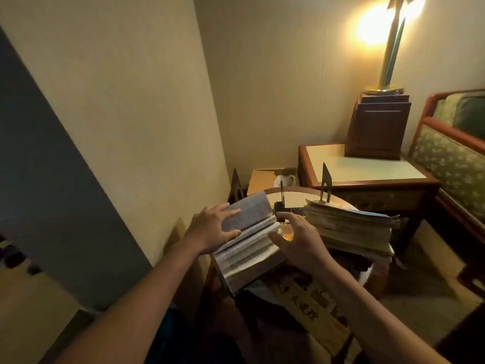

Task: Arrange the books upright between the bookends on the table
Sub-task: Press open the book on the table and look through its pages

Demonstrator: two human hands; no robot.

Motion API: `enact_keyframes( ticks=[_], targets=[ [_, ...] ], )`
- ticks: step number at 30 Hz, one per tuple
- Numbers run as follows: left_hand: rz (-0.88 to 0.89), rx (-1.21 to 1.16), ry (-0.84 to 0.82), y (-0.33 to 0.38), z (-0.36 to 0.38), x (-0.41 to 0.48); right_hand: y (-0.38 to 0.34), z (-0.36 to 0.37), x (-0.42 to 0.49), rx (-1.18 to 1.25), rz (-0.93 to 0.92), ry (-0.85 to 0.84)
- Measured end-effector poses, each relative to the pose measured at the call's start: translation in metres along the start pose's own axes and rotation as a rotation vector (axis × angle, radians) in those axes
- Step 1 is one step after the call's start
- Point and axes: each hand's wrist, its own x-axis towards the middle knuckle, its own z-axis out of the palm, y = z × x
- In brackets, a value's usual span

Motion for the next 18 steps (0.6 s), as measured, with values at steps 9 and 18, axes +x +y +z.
enact_keyframes(
  ticks=[9, 18],
  targets=[
    [-0.051, -0.146, -0.168, -0.032, 0.006, 0.043, 0.005, 0.051, 0.010, -0.028, 0.091, -0.176],
    [-0.065, -0.406, -0.412, -0.042, 0.019, 0.062, 0.007, 0.075, 0.027, -0.027, 0.099, -0.134]
  ],
)
